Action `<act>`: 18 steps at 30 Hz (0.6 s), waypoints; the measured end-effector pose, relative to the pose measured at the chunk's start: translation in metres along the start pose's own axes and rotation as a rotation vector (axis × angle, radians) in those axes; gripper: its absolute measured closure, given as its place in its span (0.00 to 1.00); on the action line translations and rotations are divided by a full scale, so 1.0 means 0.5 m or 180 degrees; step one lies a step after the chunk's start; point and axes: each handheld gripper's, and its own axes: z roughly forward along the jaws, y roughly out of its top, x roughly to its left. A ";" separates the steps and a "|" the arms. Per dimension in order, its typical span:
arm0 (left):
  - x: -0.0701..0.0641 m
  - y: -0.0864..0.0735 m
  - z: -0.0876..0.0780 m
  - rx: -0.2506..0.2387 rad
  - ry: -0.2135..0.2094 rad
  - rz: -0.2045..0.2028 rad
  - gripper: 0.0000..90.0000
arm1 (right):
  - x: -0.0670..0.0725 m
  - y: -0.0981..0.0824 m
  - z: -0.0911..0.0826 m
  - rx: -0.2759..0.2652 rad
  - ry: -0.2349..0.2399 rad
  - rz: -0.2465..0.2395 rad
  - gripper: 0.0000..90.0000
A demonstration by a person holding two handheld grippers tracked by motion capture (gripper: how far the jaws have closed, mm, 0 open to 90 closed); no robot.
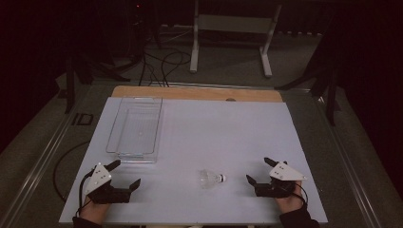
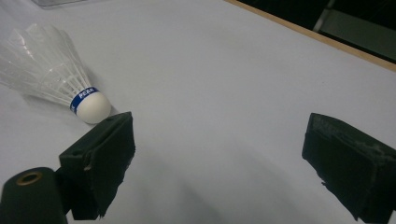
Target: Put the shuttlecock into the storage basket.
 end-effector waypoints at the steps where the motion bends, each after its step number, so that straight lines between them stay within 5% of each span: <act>1: 0.000 0.002 0.000 0.0006 -0.0003 0.0016 0.00 | 0.000 0.000 -0.001 0.0001 -0.0001 0.0011 0.10; 12: 0.000 0.039 -0.014 -0.0051 -0.0117 0.0007 0.00 | 0.000 0.000 -0.003 -0.0013 0.0000 0.0028 0.10; 18: 0.004 0.065 -0.020 0.0041 -0.0209 0.0116 0.00 | 0.003 0.001 -0.001 -0.0010 0.0011 0.0009 0.10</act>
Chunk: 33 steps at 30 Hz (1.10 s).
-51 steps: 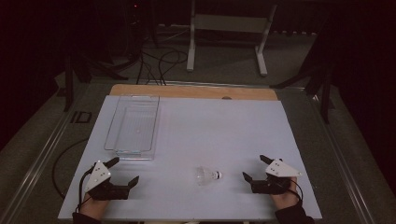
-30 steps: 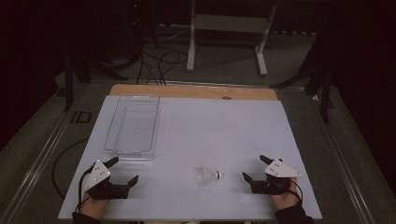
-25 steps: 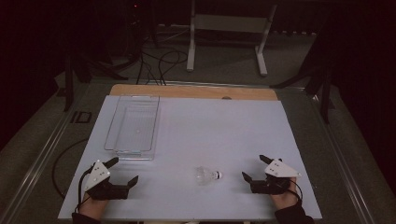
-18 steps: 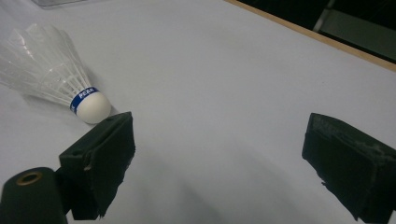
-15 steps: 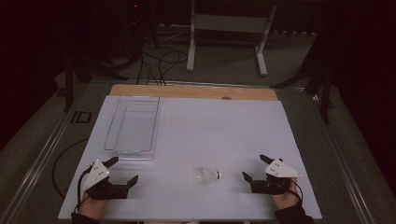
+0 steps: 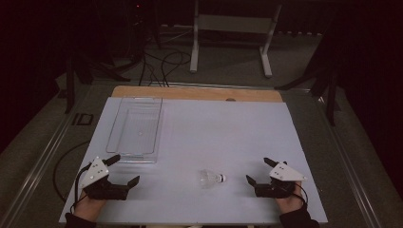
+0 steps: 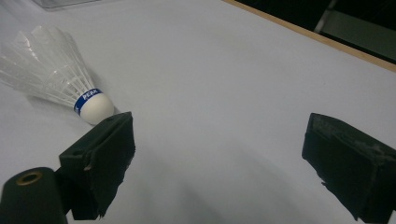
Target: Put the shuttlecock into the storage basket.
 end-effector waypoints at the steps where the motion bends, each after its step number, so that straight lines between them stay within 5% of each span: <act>1: 0.001 0.005 0.000 0.0017 -0.0049 0.0007 0.00 | 0.000 0.000 0.000 0.0000 -0.0001 -0.0008 0.10; 18: -0.010 0.052 0.010 0.0496 -0.0322 0.0335 0.00 | 0.000 0.001 -0.001 -0.0011 0.0026 -0.0002 0.10; 33: -0.021 0.076 0.022 0.0967 -0.0488 0.0482 0.00 | 0.002 0.003 -0.003 -0.0045 0.0009 -0.0030 0.10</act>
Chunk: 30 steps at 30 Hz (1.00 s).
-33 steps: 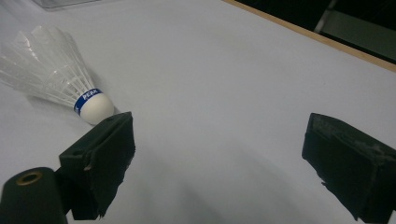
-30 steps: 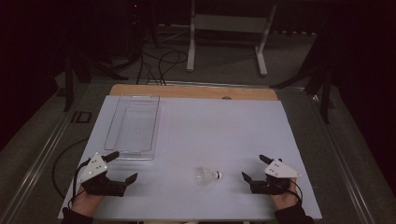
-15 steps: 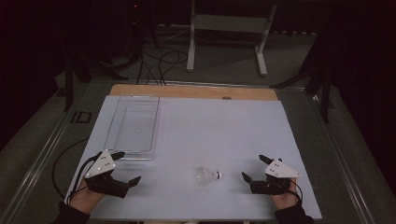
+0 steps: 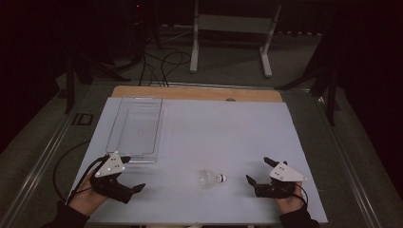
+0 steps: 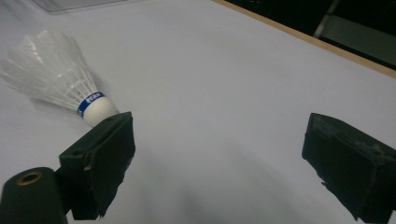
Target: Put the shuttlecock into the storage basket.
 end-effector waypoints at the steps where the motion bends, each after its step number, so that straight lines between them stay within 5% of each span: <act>1: 0.000 0.001 0.001 0.0029 -0.0011 0.0004 0.00 | 0.000 0.000 0.000 -0.0001 0.0017 0.0005 0.10; 30: -0.013 0.031 0.037 0.0936 -0.0380 0.0189 0.00 | 0.001 -0.002 0.005 0.0035 0.0065 0.0003 0.10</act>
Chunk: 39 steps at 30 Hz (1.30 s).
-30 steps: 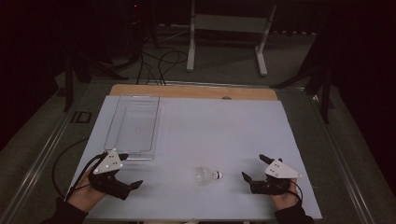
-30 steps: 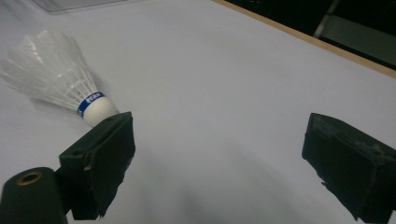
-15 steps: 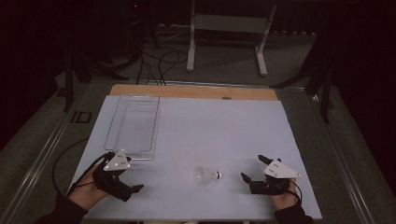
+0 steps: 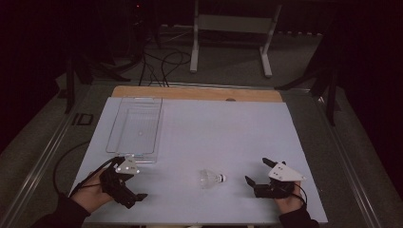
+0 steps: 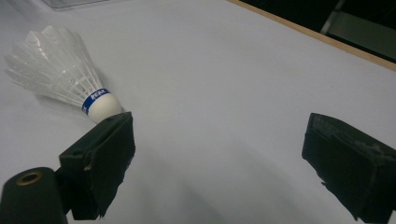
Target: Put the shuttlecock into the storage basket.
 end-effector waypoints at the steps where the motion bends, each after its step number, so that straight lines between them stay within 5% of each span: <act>1: 0.000 0.001 0.001 0.0018 -0.0002 0.0000 0.00 | 0.000 0.000 0.000 -0.0001 0.0001 0.0000 0.10; 21: 0.000 0.034 0.016 0.0467 -0.0136 0.0027 0.00 | -0.001 0.001 0.000 -0.0003 0.0024 0.0012 0.10; 30: 0.000 0.053 0.031 0.0868 -0.0179 0.0030 0.00 | 0.000 0.000 0.001 0.0004 0.0029 0.0009 0.10; 39: -0.002 0.069 0.035 0.0925 -0.0308 0.0089 0.00 | 0.000 0.000 0.001 0.0012 0.0039 0.0005 0.10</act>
